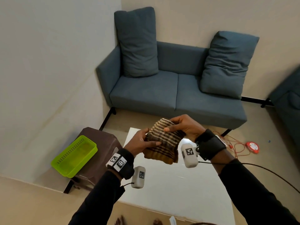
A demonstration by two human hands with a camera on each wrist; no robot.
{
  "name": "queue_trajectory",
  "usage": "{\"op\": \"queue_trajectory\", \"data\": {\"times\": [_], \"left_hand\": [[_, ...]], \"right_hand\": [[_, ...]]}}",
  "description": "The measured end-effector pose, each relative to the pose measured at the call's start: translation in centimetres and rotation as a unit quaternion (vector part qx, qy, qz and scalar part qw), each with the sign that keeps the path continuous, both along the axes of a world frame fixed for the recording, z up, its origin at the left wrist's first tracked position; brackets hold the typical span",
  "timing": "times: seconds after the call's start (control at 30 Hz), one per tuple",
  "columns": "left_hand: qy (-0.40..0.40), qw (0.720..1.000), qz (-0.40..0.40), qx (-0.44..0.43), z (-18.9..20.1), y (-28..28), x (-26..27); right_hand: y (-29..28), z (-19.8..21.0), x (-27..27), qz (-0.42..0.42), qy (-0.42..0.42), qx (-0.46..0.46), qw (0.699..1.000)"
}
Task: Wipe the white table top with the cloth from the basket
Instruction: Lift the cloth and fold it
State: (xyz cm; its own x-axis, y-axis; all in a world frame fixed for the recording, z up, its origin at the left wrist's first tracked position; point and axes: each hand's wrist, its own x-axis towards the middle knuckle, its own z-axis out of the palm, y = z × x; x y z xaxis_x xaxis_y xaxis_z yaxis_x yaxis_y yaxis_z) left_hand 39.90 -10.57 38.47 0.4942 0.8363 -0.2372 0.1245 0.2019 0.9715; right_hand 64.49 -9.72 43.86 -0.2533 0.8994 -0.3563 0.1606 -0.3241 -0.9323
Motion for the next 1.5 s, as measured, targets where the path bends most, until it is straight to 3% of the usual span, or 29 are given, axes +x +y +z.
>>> {"op": "queue_trajectory", "data": {"times": [0.07, 0.17, 0.23, 0.3, 0.47, 0.6, 0.7, 0.8, 1.0, 1.13, 1.23, 1.43, 1.5], "left_hand": [[-0.021, 0.999, 0.032, -0.007, -0.2, 0.4, -0.1], [-0.035, 0.998, 0.057, -0.01, -0.7, 1.2, -0.8], [-0.004, 0.998, 0.058, 0.003, -1.1, 1.6, -1.4], [0.022, 0.998, 0.06, 0.004, -1.5, 1.9, -2.3], [-0.001, 0.992, 0.11, -0.06, -2.6, 2.3, -4.1], [0.031, 0.982, 0.165, -0.081, -3.3, 2.5, -5.4], [0.042, 0.987, 0.15, -0.048, -3.3, 2.6, -6.3], [0.077, 0.993, 0.076, 0.049, -2.6, 2.6, -6.9], [0.214, 0.957, 0.083, 0.175, -1.9, 2.9, -6.4], [0.374, 0.884, 0.1, 0.26, -1.5, 2.6, -5.7], [0.404, 0.877, 0.101, 0.238, -1.6, 2.0, -5.4], [0.242, 0.946, 0.157, 0.147, -2.7, 1.5, -5.7], [0.185, 0.955, 0.193, 0.131, -2.8, 1.8, -6.1]], "right_hand": [[-1.0, -1.9, 0.1, -0.089, 0.13, -0.075, 0.985], [-4.0, -5.7, -1.7, -0.2, 0.336, -0.14, 0.91], [-5.6, -7.7, -3.3, -0.222, 0.373, -0.149, 0.888], [-6.3, -8.9, -4.9, -0.215, 0.38, -0.138, 0.889], [-5.6, -9.7, -7.8, -0.222, 0.297, -0.137, 0.919], [-4.7, -10.1, -8.5, -0.243, 0.223, -0.102, 0.939], [-4.2, -9.2, -8.6, -0.182, 0.124, -0.05, 0.974], [-3.7, -8.0, -9.0, -0.134, -0.041, 0.015, 0.99], [-2.6, -7.1, -9.9, -0.072, -0.297, 0.103, 0.947], [-2.5, -6.7, -10.2, -0.061, -0.43, 0.158, 0.887], [-2.4, -6.6, -9.8, -0.082, -0.439, 0.155, 0.881], [-1.8, -6.5, -9.4, -0.061, -0.435, 0.152, 0.885], [-1.3, -6.0, -9.3, -0.081, -0.331, 0.123, 0.932]]}}
